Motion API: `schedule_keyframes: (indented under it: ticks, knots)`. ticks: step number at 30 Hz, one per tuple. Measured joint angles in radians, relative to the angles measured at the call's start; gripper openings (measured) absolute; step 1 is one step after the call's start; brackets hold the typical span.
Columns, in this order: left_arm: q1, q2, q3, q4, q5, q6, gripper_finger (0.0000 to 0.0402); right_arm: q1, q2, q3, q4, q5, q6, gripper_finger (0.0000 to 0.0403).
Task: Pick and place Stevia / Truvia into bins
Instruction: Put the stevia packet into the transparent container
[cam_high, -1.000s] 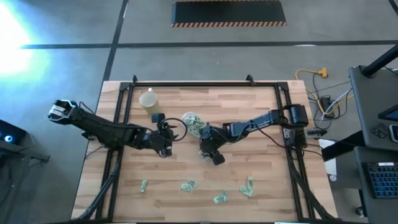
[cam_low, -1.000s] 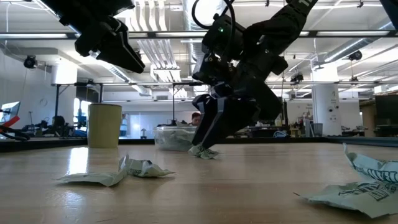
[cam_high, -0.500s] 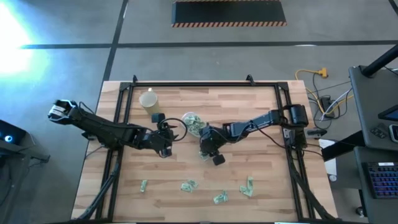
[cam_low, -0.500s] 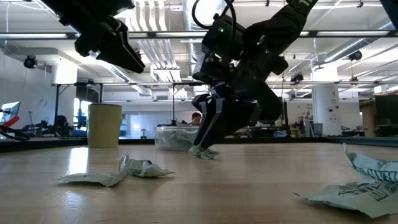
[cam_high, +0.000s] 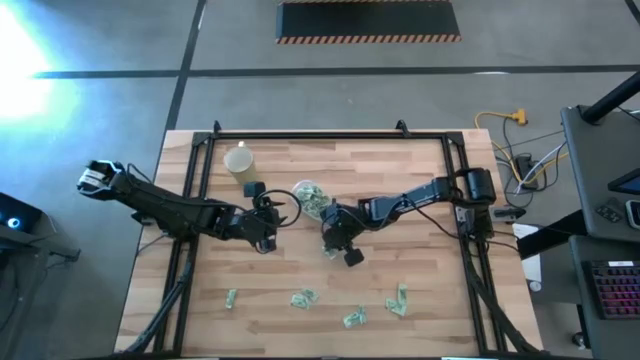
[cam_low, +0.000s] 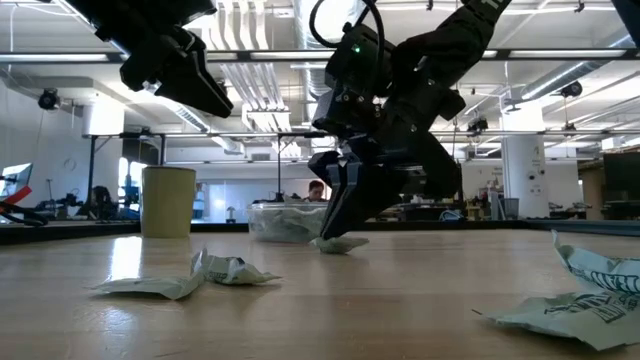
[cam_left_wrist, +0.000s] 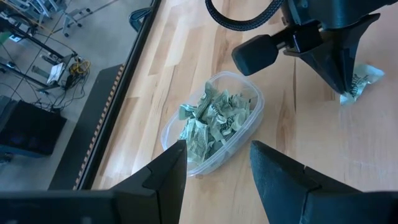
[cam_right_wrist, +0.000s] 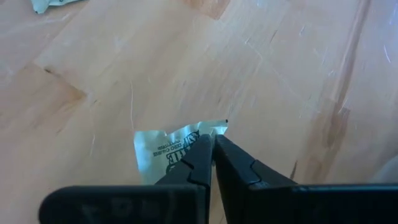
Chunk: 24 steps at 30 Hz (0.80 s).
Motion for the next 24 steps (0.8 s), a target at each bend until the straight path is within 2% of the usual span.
schedule_keyframes:
  ticks: [20,24]
  knots:
    - [0.001,0.0,-0.047,0.003,-0.001,0.003,0.016,0.026,-0.01,0.096,-0.159,0.01,-0.036,0.0008]
    - [0.0,0.0,-0.042,0.012,-0.001,0.003,0.016,0.026,-0.026,0.11,-0.182,0.052,-0.052,0.0008]
